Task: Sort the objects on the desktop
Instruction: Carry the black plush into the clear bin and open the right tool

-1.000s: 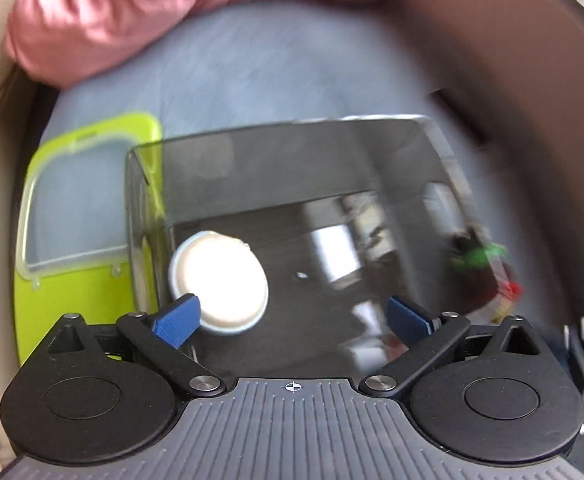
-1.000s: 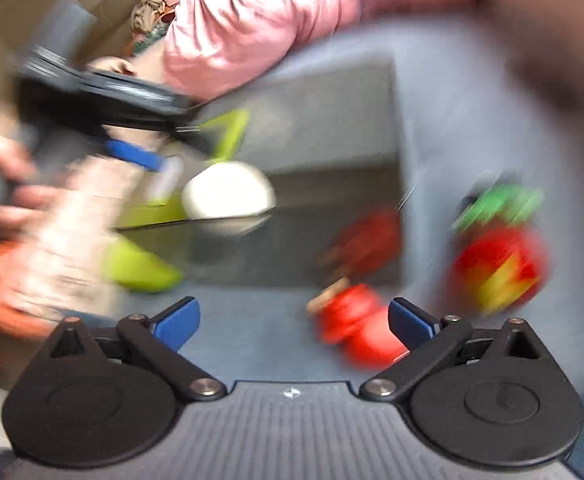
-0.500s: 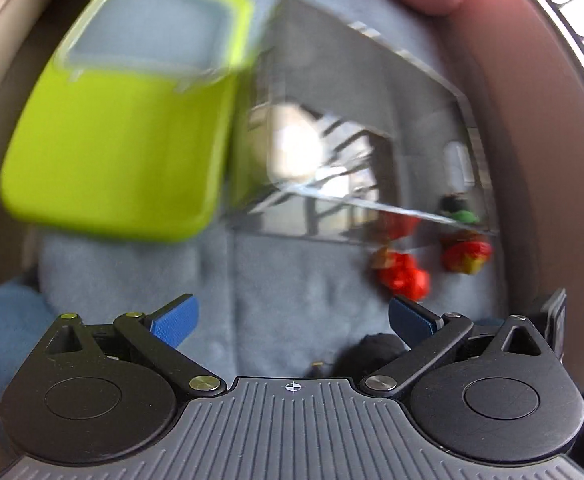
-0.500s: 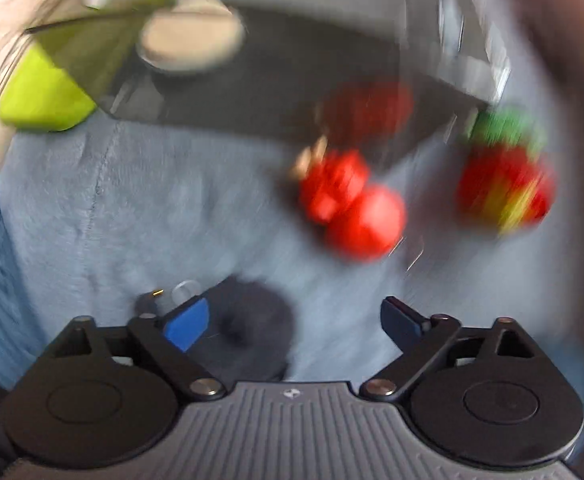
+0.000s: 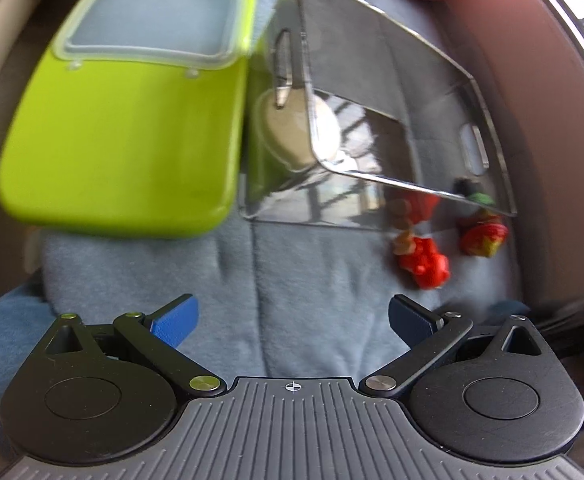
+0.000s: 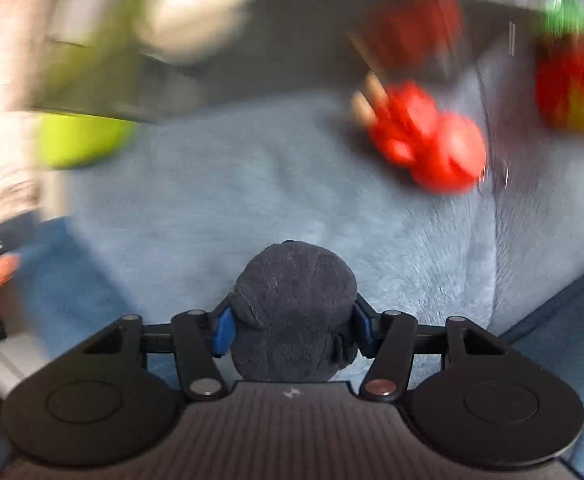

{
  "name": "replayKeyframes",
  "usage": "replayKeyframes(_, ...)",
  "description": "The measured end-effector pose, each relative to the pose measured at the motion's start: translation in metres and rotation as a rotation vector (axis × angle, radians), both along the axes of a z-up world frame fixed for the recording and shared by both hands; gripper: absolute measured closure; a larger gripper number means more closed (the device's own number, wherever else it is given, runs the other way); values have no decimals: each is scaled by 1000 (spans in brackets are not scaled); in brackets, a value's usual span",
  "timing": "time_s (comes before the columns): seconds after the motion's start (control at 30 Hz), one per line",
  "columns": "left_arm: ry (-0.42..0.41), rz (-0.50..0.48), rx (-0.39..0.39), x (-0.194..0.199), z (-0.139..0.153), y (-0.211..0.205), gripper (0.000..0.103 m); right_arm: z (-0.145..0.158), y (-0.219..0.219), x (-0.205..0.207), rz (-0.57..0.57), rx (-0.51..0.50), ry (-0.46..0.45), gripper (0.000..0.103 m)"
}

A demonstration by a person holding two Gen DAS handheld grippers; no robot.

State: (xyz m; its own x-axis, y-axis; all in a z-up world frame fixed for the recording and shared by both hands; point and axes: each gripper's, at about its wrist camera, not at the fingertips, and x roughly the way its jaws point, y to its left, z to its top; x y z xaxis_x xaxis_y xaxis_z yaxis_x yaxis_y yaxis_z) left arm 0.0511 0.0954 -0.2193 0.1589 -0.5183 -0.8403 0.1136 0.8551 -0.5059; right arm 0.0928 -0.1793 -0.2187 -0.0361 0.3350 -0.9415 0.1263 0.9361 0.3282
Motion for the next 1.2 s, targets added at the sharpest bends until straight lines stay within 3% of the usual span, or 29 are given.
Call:
replayKeyframes(0.1,39,-16,-129,5,0,-3,0,86,-4,18,8,40,-200,43)
replayKeyframes(0.13,35,-24,-137,5,3,-6,0,111,-5,26,-6,31,-279,43)
replayKeyframes(0.23,-58,-81,18,4,21,-24,0,156,7,62,6,-59,-512,42)
replayKeyframes(0.3,-97,-109,65,4,31,-32,0,152,16,95,35,-190,-575,42)
replayKeyframes(0.37,-103,-125,54,5,37,-35,0,114,22,131,53,-292,-500,42)
replayKeyframes(0.43,-123,-142,72,4,42,-40,0,63,29,160,62,-361,-359,42)
replayKeyframes(0.53,-129,-164,67,4,44,-45,0,8,45,180,140,-457,-211,42)
replayKeyframes(0.63,-104,-170,11,6,43,-47,0,-16,53,186,194,-496,-134,39)
replayKeyframes(0.73,-107,-175,23,6,43,-49,0,-22,47,184,208,-479,-71,33)
replayKeyframes(0.8,-107,-174,38,6,42,-50,0,-22,44,182,216,-481,-76,32)
replayKeyframes(0.9,-97,-162,55,6,42,-50,0,-3,41,174,204,-496,-198,32)
replayKeyframes(1.0,-88,-160,71,6,42,-56,0,50,23,147,168,-432,-387,31)
replayKeyframes(1.13,-76,-197,84,4,41,-79,0,122,-22,95,62,-323,-631,23)
replayKeyframes(1.2,-61,-237,91,2,37,-99,0,147,-49,63,-2,-324,-745,18)
